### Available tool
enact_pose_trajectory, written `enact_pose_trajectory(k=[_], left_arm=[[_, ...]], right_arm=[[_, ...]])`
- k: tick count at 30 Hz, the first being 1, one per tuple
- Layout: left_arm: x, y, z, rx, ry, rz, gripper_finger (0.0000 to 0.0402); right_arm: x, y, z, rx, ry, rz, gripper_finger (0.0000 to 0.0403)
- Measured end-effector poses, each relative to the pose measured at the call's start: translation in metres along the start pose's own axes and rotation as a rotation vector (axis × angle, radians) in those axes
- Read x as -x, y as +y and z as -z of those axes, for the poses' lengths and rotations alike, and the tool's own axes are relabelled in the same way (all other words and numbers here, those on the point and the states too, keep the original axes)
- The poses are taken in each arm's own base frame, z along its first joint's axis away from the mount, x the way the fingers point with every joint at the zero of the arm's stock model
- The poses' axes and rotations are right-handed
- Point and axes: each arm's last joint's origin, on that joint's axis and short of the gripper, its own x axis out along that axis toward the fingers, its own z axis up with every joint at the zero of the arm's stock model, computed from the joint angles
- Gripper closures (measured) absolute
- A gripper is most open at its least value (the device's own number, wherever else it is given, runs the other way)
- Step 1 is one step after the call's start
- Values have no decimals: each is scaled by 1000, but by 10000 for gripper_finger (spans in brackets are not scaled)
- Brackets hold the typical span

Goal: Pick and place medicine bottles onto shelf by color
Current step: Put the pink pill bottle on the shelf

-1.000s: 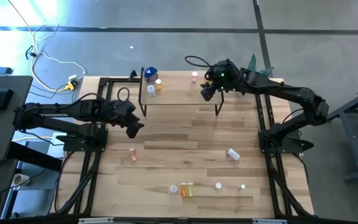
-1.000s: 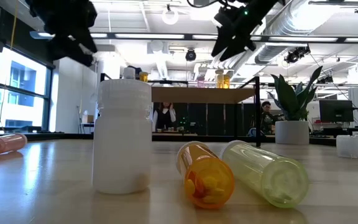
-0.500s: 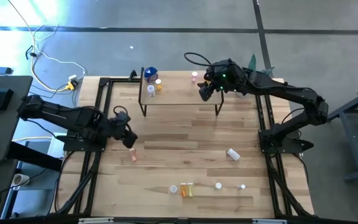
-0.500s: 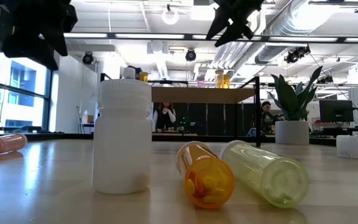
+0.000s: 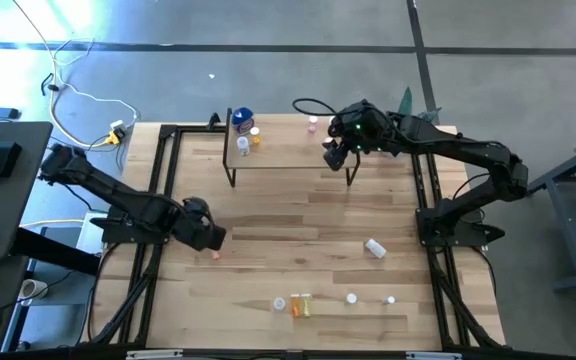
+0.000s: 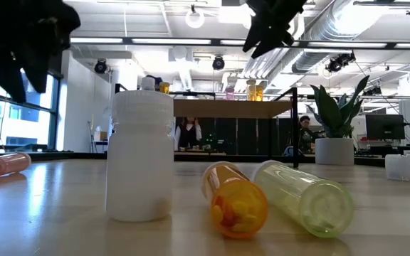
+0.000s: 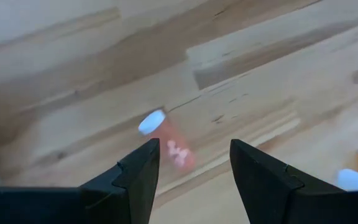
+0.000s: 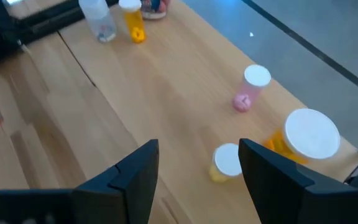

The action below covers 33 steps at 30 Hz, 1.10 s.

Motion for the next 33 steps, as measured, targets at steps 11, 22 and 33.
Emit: enact_pose_trajectory(k=[11,22,33], left_arm=[[-35,-13,18,200,19,-168,218],[-69,-26,28,319,16,-227,218],[-98,-34,38,364,53,-281,218]], right_arm=[[0,-1,3,134,34,4,190],[0,-1,3,207,28,3,190],[0,0,0,212,5,1,190]])
